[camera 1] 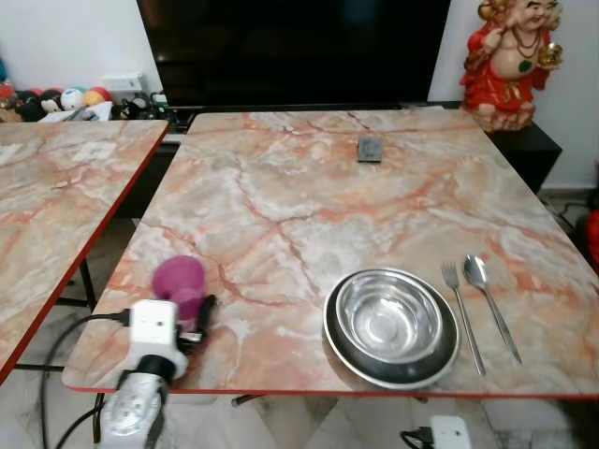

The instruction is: Setting the table

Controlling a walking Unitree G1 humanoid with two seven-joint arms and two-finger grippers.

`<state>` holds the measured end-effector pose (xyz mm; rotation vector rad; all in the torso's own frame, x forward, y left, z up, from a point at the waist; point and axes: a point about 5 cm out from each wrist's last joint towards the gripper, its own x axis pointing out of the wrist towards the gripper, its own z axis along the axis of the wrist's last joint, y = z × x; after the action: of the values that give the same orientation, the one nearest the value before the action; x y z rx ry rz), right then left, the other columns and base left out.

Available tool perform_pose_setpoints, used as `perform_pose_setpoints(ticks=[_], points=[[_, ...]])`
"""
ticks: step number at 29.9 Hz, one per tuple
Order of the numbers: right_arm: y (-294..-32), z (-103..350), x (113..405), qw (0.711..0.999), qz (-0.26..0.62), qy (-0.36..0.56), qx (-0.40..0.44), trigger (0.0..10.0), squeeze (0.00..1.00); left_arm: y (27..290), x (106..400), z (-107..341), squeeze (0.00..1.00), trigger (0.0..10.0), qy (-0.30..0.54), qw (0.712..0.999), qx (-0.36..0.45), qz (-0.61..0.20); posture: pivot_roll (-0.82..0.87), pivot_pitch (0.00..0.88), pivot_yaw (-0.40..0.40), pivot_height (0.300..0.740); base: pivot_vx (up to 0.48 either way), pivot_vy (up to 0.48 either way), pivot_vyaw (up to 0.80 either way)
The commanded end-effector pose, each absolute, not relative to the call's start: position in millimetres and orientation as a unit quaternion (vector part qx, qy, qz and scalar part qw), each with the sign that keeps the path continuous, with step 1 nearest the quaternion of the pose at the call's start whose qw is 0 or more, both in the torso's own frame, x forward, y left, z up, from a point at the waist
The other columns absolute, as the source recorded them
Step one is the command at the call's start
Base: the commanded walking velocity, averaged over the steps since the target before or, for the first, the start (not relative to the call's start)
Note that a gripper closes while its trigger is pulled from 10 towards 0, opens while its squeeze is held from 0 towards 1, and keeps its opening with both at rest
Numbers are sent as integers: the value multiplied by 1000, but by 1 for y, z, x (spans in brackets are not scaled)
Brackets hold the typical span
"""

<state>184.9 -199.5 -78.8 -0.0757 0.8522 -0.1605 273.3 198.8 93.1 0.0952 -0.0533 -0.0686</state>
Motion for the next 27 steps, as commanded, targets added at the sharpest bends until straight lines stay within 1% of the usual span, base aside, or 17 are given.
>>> perform_pose_setpoints(ticks=[1, 22, 27], points=[[-193, -83, 179, 902, -74, 424, -28, 10000, 0, 205, 270, 92, 0, 10000, -21, 998, 55, -26, -13, 55, -2, 740, 0, 0, 0], [-193, -83, 178, 902, -71, 424, -28, 10000, 0, 211, 270, 95, 0, 10000, -24, 998, 60, -15, -7, 66, -6, 740, 0, -323, 0], [-192, -83, 178, 902, -71, 425, -27, 10000, 0, 213, 270, 95, 0, 10000, -21, 998, 60, -11, -5, 72, -5, 740, 0, 0, 0]])
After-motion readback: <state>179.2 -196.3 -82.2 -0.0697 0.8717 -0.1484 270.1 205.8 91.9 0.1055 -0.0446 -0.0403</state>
